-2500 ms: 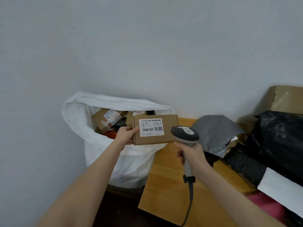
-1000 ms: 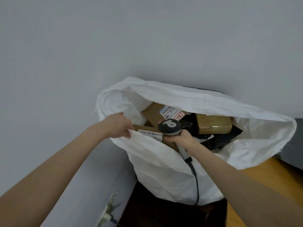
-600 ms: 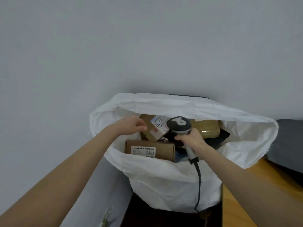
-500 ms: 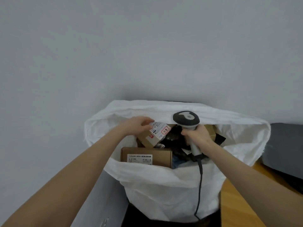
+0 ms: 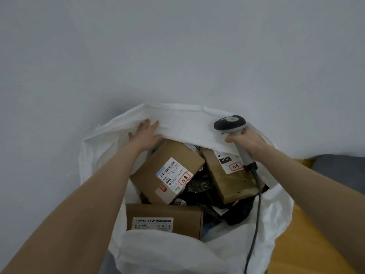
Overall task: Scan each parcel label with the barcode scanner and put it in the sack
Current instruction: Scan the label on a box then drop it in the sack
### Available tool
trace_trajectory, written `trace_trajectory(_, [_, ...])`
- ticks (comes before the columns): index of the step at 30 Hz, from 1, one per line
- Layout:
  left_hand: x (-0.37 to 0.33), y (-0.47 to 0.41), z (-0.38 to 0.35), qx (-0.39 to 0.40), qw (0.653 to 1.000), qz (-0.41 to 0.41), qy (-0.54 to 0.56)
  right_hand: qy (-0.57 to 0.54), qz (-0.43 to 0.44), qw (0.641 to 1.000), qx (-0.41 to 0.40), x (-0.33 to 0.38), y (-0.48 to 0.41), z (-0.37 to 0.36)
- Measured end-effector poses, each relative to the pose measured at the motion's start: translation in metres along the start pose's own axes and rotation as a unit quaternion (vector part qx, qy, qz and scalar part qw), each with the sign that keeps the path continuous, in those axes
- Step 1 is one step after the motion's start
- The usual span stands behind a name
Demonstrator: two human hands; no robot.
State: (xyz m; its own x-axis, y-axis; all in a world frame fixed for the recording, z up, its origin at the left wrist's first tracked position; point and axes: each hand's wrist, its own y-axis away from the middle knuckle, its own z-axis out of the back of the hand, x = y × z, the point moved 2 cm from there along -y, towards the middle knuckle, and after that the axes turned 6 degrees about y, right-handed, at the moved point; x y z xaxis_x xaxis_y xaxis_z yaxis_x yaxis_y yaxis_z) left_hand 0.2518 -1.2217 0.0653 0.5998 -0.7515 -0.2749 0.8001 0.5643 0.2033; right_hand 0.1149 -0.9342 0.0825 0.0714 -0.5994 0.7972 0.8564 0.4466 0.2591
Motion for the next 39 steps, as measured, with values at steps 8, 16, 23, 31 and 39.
trace_trajectory(8, [-0.032, 0.04, -0.006, -0.138, 0.989, -0.038, 0.022, -0.08, -0.048, 0.995, 0.043, -0.002, 0.042, 0.013])
trace_trajectory(16, [-0.101, 0.108, -0.018, -0.121, 0.986, -0.116, -0.012, -0.143, -0.11, 0.984, 0.007, -0.031, 0.125, 0.018])
trace_trajectory(23, [-0.184, 0.154, -0.052, -0.098, 0.976, -0.193, -0.029, -0.28, -0.186, 0.942, 0.001, -0.08, 0.197, 0.055])
trace_trajectory(31, [-0.296, 0.228, -0.104, -0.066, 0.963, -0.257, -0.049, -0.364, -0.241, 0.899, 0.024, -0.171, 0.273, 0.127])
trace_trajectory(39, [-0.444, 0.329, -0.186, -0.023, 0.948, -0.312, -0.053, -0.399, -0.261, 0.878, -0.029, -0.286, 0.353, 0.234])
